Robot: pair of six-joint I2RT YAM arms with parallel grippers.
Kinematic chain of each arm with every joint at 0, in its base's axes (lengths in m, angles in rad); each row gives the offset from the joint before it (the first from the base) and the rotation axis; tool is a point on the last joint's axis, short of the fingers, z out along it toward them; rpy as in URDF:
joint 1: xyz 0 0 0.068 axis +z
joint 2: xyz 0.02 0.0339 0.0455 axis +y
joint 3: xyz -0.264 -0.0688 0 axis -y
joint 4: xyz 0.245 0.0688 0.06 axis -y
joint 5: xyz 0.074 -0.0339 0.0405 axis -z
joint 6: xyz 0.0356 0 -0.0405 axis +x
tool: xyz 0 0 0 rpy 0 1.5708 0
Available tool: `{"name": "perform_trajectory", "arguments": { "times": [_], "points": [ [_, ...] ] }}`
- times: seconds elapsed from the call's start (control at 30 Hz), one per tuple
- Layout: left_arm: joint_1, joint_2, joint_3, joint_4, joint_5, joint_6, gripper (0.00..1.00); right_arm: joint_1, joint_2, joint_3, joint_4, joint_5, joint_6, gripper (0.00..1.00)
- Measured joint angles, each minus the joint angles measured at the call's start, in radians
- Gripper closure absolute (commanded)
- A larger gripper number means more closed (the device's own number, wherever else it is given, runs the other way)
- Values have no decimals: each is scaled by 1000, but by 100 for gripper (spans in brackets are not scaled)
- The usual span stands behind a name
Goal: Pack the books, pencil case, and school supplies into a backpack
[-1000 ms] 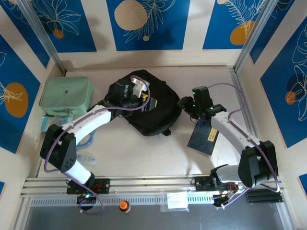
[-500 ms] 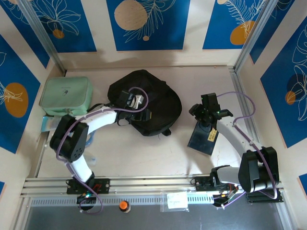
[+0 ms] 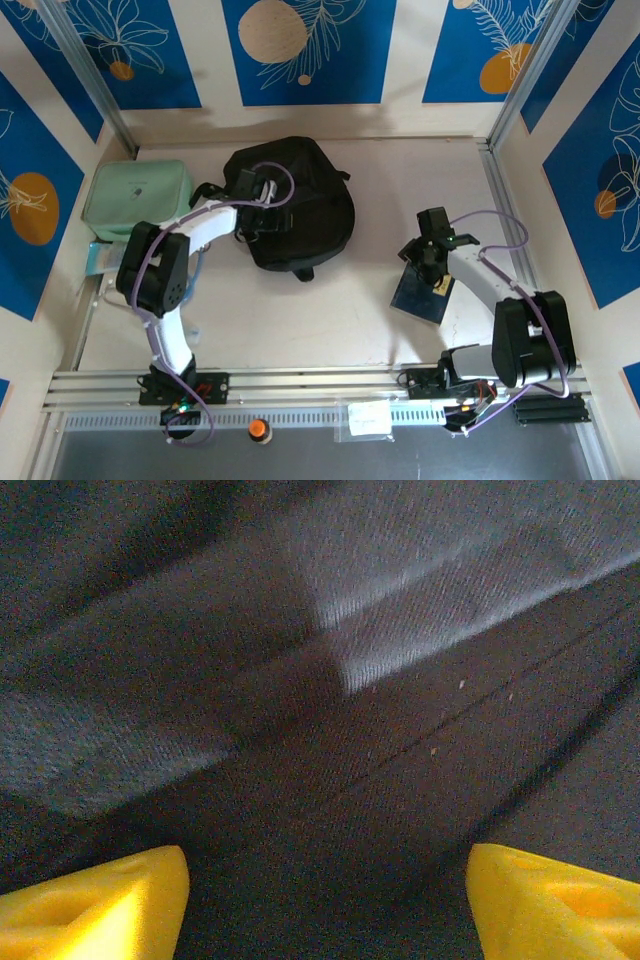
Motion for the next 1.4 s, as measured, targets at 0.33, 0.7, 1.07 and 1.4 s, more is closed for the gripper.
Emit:
{"name": "perform_trajectory", "arguments": {
  "times": [0.33,0.7,1.07,1.4],
  "points": [
    [-18,-140,-3,17,126,-33,4,4,78,-28,48,-30,65,38],
    [-159,-156,0,82,283,-112,2,74,244,57,302,-207,89,49],
    [-349,42,158,41,255,-165,18,86,158,112,169,-148,-16,48],
    [-433,164,293,-7,137,-226,41,-60,77,87,59,-82,-129,65]
  ]
}}
